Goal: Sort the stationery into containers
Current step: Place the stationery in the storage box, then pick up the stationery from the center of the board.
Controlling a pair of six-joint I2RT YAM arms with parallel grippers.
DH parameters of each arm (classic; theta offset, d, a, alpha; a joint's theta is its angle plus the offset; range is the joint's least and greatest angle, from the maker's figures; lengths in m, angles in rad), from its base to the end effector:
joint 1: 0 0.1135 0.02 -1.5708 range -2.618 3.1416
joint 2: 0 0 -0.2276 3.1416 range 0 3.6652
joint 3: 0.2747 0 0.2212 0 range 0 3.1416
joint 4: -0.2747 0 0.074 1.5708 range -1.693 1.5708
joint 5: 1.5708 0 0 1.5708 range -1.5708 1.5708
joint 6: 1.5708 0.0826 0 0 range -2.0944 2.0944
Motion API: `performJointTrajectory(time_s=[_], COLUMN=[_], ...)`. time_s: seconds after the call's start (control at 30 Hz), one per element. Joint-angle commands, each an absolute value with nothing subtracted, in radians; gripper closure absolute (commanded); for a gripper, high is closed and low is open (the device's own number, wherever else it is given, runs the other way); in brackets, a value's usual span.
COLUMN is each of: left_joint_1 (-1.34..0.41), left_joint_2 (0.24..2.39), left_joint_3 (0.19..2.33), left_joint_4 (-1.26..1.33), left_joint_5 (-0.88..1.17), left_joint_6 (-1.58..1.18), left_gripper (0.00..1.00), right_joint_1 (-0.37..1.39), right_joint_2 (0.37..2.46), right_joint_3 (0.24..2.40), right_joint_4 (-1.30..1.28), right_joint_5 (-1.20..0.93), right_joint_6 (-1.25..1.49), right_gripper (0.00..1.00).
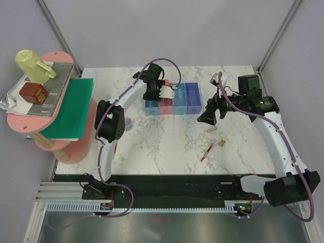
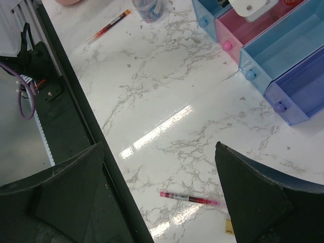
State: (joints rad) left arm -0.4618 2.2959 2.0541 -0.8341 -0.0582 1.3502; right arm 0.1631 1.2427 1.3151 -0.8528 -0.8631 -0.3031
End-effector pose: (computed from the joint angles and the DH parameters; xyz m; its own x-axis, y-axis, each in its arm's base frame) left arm 0.4196 -0.2035 0.1534 0.2375 0.9699 -0.0540 0.8607 -0.1844 0.4746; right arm 0.2320 0.1018 0.3144 -0.4720 -0.2743 -0.8378 -0.8165 0.4944 0.2981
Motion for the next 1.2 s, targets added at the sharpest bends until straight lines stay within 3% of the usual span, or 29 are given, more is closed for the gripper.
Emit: performJointTrajectory(time_s=[0.0, 0.2, 0.33, 0.47, 0.63, 1.17], left_joint_1=[-0.471, -0.466, -0.442, -0.402, -0.309, -0.222], left_joint_2=[2.048, 1.791, 1.677, 1.591, 1.606, 1.792], left_joint_3=[1.967, 1.789, 1.706, 1.466, 1.333, 1.350], left_joint_4=[-0.815, -0.859, -1.055, -1.054, -0.997, -0.839], left_joint_5=[-0.017, 0.020, 0.136, 0.196, 0.245, 0.239], left_joint_6=[1.261, 1.190, 1.129, 1.098, 1.098, 1.088], left_gripper=[0.29, 0.26, 0.23, 0.20, 0.04, 0.02], right_joint_1=[0.158, 0.158, 0.158, 0.160, 0.160, 0.160], right_joint_2=[1.197, 1.167, 1.144, 1.123, 1.088, 1.037], right_joint_3=[1.328, 1.331, 1.325, 1.310, 1.293, 1.216], right_joint_4=[-0.825, -0.828, -0.830, -0.833, -0.885, -0.933], right_joint_5=[-0.893, -0.891, -0.884, -0.882, -0.851, -0.802], right_joint_6=[-0.302, -0.296, -0.304, -0.305, -0.362, -0.399], right_gripper=[0.02, 0.02, 0.02, 0.02, 0.02, 0.02])
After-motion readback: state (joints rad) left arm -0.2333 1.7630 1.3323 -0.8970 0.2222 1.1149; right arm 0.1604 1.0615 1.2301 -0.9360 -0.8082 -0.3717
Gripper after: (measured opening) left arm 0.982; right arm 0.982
